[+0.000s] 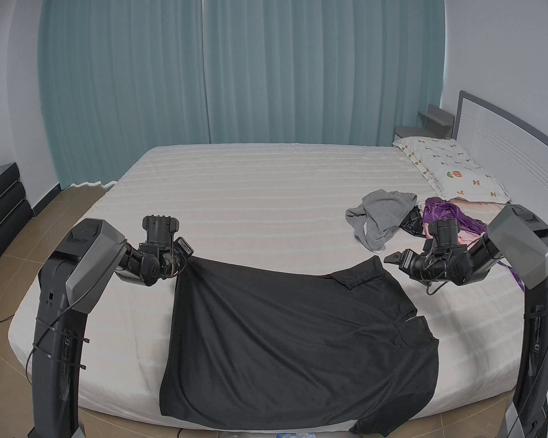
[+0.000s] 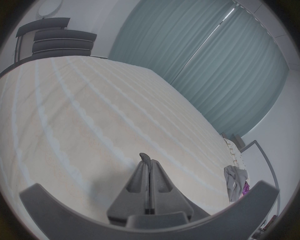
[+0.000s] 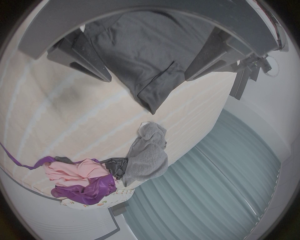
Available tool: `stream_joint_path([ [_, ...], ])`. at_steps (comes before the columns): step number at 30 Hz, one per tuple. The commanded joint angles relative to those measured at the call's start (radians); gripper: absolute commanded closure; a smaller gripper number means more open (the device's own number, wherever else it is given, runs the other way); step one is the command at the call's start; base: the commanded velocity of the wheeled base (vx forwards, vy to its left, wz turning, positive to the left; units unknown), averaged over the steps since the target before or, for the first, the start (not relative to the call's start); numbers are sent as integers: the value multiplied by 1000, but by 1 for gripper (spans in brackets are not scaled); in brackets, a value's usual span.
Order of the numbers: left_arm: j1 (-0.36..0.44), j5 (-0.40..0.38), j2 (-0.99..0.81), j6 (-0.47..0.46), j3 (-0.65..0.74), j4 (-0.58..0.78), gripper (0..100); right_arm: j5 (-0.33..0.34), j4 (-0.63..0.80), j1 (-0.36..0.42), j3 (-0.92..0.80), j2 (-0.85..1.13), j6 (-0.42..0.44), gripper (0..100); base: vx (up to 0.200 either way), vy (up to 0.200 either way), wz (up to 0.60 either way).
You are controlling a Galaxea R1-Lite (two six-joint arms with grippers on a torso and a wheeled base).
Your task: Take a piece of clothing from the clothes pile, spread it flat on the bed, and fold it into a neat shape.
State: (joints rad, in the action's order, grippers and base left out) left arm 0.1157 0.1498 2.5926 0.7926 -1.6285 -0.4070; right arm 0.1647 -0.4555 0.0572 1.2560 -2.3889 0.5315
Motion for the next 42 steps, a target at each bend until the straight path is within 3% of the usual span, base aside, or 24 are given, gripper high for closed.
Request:
stream_joint_path([
  [1, -10, 4, -43, -1, -31, 14, 100, -11, 3, 4, 152, -174, -1, 0, 0, 0, 0],
  [11, -10, 4, -34, -1, -31, 16, 100, 1, 1, 30, 310, -288, 4, 0, 0, 0, 0],
  [12, -10, 4, -34, -1, -30, 16, 100, 1, 3, 38, 336, -303, 28, 100, 0, 0, 0],
  [21, -10, 5, -35, -1, -30, 48, 100, 16, 15, 49, 349, -294, 76, 100, 0, 0, 0],
  [30, -13, 11, -34, -1, -33, 45, 100, 4, 11, 23, 425, -231, 186, 100, 0, 0, 0],
  [42, -47, 16, -9, 7, -103, 34, 100, -53, -64, 6, 550, -185, 205, 100, 0, 0, 0],
])
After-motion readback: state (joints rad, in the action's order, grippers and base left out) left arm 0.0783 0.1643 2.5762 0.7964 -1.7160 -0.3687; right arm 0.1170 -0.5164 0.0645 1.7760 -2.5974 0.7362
